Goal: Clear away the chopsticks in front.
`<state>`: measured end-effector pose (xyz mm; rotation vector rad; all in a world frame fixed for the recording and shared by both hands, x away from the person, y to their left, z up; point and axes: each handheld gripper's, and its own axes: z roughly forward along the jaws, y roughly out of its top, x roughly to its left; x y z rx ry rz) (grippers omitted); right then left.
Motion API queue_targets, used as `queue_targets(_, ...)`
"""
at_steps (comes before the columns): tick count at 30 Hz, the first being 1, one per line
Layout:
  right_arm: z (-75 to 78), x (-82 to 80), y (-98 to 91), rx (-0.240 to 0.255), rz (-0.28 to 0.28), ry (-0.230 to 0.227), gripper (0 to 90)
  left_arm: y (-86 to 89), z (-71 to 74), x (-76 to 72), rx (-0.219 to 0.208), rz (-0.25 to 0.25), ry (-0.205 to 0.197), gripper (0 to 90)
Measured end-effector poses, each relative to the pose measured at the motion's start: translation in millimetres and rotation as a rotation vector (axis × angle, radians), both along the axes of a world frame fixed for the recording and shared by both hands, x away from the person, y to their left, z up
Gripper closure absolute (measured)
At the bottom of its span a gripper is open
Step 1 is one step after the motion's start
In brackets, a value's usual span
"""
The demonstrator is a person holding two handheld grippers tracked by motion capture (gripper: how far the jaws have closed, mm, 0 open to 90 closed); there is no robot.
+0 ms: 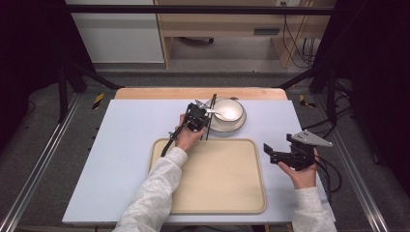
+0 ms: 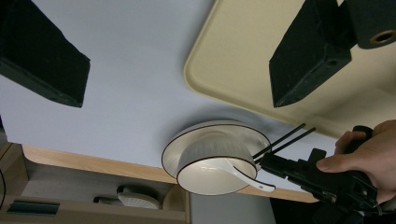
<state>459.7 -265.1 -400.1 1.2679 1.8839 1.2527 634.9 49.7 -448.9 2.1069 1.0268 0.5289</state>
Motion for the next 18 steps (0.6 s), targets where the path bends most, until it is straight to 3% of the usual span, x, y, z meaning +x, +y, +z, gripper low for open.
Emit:
queue_targets(7, -0.2, 0.2, 0.0, -0.004, 0.001, 0.000, 5.5, -2.5, 0.4, 5.6, 0.000, -0.002, 0.003, 75.9)
queue_targets(11, -0.4, 0.4, 0.4, -0.004, 0.000, 0.002, 5.5, -4.5, -2.4, 9.1, 0.015, 0.009, 0.001, 78.5)
queue_targets(18, -0.1, 0.2, 0.0, -0.002, 0.000, 0.000, 5.6, -3.7, -5.2, 11.0, 0.004, 0.036, 0.005, 82.4)
